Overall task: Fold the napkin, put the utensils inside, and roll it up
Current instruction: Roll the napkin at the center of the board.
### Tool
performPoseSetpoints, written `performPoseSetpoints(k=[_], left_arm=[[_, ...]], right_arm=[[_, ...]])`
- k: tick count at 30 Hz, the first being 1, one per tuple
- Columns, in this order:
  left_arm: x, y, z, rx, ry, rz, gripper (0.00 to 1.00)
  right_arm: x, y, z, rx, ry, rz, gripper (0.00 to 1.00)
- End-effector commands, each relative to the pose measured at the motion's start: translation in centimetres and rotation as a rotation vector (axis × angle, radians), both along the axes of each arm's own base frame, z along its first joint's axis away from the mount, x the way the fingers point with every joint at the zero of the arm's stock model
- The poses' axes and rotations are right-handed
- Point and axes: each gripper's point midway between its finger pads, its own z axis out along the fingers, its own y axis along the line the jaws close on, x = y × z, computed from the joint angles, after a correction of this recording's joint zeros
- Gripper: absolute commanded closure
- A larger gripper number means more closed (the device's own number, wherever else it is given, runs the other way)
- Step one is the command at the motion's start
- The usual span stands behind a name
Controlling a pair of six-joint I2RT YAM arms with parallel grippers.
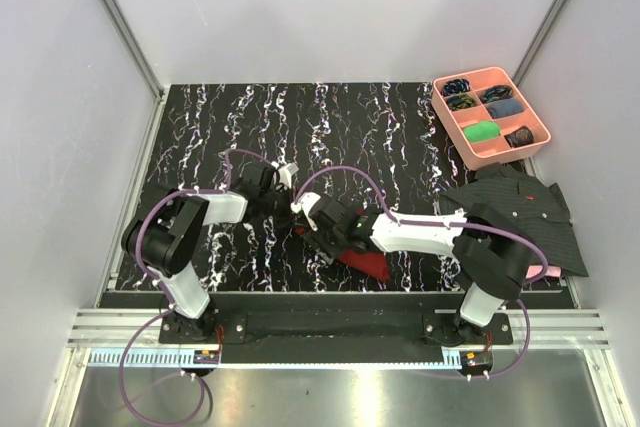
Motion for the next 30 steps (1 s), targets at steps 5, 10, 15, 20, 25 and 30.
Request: performPoseSetpoints(k=[5, 10, 15, 20, 25, 30], left_arm=[[1.6, -0.4, 1.5, -0.020, -0.043, -0.001, 0.90], [2.9, 0.0, 3.9, -0.023, -0.118, 0.030, 0.70], [4.2, 2.1, 5.1, 0.031, -0.194, 0.111, 0.49], [3.3, 3.3, 5.5, 0.035, -0.253, 0.139, 0.40], [2.2, 3.5, 6.3, -0.005, -0.317, 0.131, 0.39], [0.8, 3.9, 5.8, -0.005, -0.337, 0.116, 0.38]], right_arm=[[0.2, -1.9, -3.5, -0.084, 0.061, -0.112, 0.50], [-0.3, -2.2, -4.6, -0.048, 0.174, -0.131, 0.51], [-1.0, -1.4, -4.2, 0.075, 0.307, -0.094, 0.55], [-1.8, -0.1, -2.6, 0.247, 0.428, -0.013, 0.57], [-1.2, 0.4, -1.3, 0.368, 0.508, 0.025, 0.58], [-0.9, 1.3, 0.2, 0.468, 0.606, 0.080, 0.59]])
